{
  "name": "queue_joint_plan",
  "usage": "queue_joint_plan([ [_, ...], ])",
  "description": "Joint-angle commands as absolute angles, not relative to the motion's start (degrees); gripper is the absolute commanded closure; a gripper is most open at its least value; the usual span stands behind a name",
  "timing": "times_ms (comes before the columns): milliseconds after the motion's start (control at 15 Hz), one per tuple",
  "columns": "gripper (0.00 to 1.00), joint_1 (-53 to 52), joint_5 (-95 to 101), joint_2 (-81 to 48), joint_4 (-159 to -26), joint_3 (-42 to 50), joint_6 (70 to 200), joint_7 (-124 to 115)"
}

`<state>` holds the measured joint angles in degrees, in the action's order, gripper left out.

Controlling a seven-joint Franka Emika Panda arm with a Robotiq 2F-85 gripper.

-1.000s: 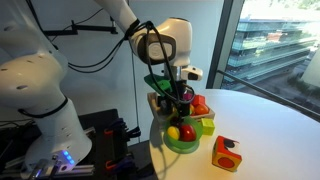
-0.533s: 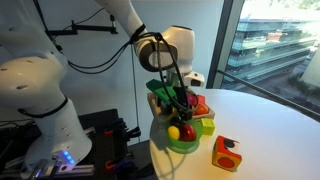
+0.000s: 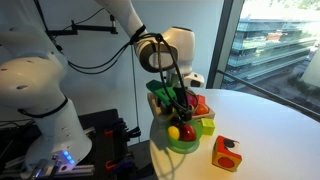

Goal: Put the plum plush toy on the table

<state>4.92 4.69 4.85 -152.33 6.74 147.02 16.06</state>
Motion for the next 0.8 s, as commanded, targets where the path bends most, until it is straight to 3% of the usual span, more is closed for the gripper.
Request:
queue_joint_plan([
  [0,0.00,4.69,4.49,3.80,-151.42,6.34,147.99,16.28],
  [733,0.00,4.01,4.13,-1.11,-147.70,4.75,150.78,16.20],
])
